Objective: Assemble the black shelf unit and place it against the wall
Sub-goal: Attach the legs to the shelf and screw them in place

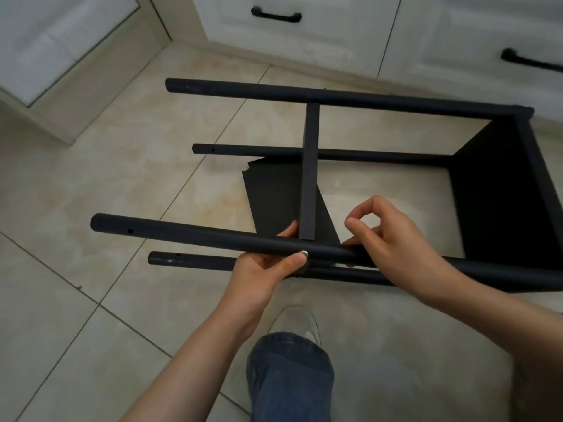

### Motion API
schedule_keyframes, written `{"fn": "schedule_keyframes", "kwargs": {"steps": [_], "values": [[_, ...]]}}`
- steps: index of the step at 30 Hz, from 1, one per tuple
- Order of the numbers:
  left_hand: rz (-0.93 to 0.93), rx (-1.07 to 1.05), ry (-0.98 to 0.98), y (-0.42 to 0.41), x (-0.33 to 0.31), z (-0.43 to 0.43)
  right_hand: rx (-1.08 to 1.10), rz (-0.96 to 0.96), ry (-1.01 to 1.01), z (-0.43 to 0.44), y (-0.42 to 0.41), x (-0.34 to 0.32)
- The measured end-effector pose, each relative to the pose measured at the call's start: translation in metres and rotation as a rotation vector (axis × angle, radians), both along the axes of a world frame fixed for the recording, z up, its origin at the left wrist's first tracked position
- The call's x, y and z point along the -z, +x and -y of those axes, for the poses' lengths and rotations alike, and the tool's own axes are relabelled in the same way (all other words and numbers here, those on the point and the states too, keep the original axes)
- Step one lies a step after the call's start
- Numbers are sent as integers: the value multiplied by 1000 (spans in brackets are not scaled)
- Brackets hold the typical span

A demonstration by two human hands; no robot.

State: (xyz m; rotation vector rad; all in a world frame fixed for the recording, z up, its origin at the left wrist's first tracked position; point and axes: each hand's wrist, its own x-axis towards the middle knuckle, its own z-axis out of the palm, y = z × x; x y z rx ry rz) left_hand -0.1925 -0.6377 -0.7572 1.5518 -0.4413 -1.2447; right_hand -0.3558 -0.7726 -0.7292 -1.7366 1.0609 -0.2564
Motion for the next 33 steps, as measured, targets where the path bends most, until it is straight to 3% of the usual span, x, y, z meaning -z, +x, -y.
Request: {"fn": "schedule_keyframes", "kwargs": {"steps": [5, 13, 16, 18, 20, 22, 26, 30, 33], "values": [[70, -65, 68, -6, -11, -4, -7, 7, 23, 1, 0, -1], [417, -90, 184, -19, -23, -15, -63, -26, 6, -4, -2, 5], [735, 3, 268, -16, -25, -17, -78, -24, -18, -5, -4, 6], [1071, 74, 306, -13, -29, -17, -88, -26, -20, -4, -5, 6], [1417, 137, 220, -8, -35, -15, -96, -26, -20, -4, -5, 6], [1586, 230, 60, 1, -40, -10, -108, -28, -21, -4, -6, 6], [1584, 548, -85, 27, -48, 13, -130, -33, -11, -3, -7, 6], [1394, 943, 58, 52, -55, 41, -133, -26, -6, -3, -7, 6], [1275, 1121, 67, 66, -50, 57, -133, -31, 0, -3, -7, 5]]}}
